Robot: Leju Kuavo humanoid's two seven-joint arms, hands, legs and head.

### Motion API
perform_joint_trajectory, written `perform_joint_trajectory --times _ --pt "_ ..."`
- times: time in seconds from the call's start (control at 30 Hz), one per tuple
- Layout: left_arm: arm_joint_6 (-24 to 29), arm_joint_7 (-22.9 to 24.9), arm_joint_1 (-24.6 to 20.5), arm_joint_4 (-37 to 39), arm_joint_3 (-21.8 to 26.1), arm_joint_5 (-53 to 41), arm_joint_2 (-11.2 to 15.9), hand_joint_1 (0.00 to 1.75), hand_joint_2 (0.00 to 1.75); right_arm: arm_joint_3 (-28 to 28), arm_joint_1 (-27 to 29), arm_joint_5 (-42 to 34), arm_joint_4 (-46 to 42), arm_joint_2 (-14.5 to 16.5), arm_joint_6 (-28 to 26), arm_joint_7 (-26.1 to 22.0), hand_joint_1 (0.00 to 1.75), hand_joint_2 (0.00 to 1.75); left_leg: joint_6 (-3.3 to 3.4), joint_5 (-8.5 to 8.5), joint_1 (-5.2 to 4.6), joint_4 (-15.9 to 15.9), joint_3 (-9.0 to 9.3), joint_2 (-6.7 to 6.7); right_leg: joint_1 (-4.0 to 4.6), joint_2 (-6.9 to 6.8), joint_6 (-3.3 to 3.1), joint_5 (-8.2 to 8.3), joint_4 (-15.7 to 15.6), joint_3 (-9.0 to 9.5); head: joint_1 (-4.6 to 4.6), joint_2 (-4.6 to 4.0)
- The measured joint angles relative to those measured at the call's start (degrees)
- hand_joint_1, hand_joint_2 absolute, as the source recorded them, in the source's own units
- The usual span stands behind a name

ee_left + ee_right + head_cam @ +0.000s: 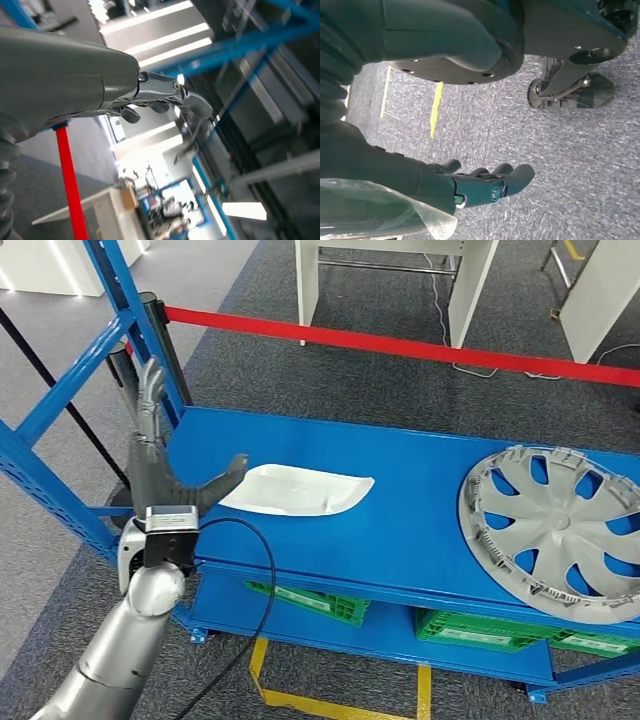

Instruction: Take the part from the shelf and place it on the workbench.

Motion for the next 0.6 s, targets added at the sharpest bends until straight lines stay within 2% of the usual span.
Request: perform_joint_trajectory --times 0.2,0.6 --pt "-3.9 3.4 -6.4 5.4 -5.3 -6.3 1.0 0.0 1.75 0.4 -0.5 0.9 0.0 0.0 0.6 0.2 0.0 1.75 0.01 0.01 0.0 0.0 -0.01 0.0 0.0 0.01 0.01 0.01 0.0 0.0 0.01 0.0" --pt "-12.2 8.1 -19.8 18.7 -11.7 -16.5 2.9 0.0 1.75 0.8 -0.5 2.2 0.3 0.3 1.7 0.9 0.0 1.75 0.01 0.02 0.01 0.0 -0.01 0.0 0.0 0.05 0.01 0.03 0.0 0.0 0.0 0.0"
